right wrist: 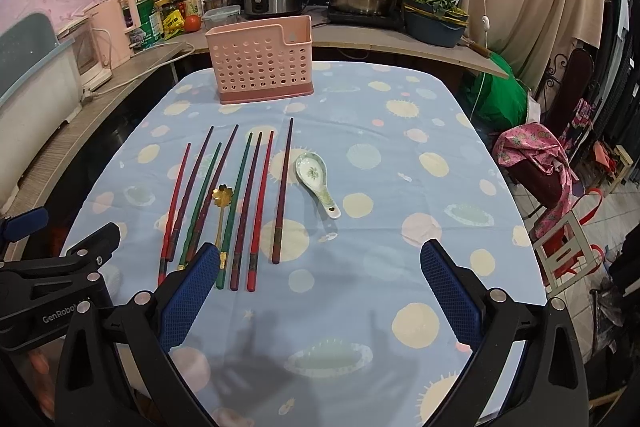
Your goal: Organize utensils
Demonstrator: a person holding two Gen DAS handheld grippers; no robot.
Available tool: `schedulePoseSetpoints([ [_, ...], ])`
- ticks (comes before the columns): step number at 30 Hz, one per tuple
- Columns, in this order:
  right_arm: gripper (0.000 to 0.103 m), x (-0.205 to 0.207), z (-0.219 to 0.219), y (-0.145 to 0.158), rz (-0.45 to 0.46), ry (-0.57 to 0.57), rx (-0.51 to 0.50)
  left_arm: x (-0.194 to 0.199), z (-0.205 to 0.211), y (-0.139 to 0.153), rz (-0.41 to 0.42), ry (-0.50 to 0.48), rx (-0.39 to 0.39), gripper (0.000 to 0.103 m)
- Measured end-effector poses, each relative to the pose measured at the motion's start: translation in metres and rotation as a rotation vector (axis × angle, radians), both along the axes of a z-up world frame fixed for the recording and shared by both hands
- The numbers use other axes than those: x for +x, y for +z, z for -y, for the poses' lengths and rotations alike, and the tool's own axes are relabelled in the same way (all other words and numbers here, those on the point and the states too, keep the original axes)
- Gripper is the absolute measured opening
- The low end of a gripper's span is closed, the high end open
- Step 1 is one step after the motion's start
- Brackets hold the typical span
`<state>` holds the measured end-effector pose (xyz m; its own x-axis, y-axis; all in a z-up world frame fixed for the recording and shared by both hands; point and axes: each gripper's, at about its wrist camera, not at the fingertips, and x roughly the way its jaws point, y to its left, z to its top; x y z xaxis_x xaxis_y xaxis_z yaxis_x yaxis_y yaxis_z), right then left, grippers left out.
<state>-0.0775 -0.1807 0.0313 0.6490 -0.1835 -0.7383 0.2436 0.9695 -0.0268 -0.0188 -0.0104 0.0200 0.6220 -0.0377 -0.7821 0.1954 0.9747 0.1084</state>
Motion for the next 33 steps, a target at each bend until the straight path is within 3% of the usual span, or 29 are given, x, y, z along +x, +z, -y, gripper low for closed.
schedulePoseSetpoints([
  [17, 0.096, 0.002, 0.009, -0.007, -0.024, -0.018, 0.019, 0.009, -0.004, -0.010, -0.068, 0.009, -0.027, 0.096],
  [26, 0.096, 0.003, 0.020, -0.017, -0.040, -0.041, 0.030, 0.041, -0.033, -0.044, -0.168, 0.077, -0.101, 0.090],
  [33, 0.096, 0.008, 0.023, -0.023, -0.057, -0.043, 0.039, 0.055, -0.025, -0.073, -0.220, 0.050, -0.084, 0.082],
])
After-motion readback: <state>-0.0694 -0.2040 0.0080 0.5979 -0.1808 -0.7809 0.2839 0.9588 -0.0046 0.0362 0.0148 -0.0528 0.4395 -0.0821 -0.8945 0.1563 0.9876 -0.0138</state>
